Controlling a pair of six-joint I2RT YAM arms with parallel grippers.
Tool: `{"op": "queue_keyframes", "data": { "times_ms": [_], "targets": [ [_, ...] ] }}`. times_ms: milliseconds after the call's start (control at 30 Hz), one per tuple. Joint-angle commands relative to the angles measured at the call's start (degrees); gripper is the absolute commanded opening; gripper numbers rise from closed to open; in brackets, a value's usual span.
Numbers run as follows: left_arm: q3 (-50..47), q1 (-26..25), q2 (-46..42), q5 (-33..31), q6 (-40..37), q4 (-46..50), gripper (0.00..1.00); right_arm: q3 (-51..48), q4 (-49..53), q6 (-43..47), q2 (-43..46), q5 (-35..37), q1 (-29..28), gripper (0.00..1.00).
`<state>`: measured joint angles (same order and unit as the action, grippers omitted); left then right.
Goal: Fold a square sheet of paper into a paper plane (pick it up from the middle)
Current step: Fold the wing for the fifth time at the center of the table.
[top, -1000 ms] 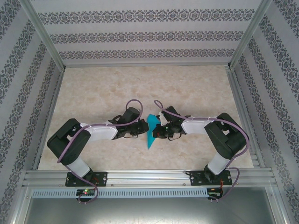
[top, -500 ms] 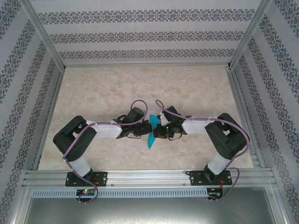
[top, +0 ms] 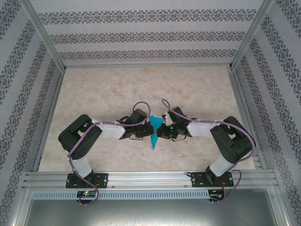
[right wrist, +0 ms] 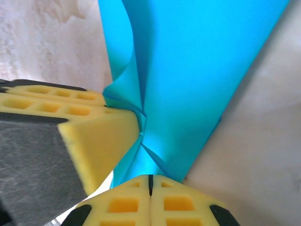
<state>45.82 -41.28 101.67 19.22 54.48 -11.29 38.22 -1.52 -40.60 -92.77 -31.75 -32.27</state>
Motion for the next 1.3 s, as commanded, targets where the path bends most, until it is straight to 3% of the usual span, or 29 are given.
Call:
{"op": "queue_keyframes", "data": {
  "times_ms": [0, 633, 1267],
  "targets": [
    [1.0, -0.7, 1.4, -1.2, 0.0, -0.1, 0.11, -0.2, 1.5, -0.2, 1.4, 1.2, 0.6, 0.06],
    [3.6, -0.7, 0.8, 0.0, -0.2, 1.2, 0.12, 0.2, 1.8, 0.4, -4.3, 2.0, 0.3, 0.06],
    [6.6, -2.4, 5.7, 2.0, -1.7, 2.0, 0.13, -2.8, -4.1, -2.3, -1.3, 0.9, 0.4, 0.05]
  ]
}}
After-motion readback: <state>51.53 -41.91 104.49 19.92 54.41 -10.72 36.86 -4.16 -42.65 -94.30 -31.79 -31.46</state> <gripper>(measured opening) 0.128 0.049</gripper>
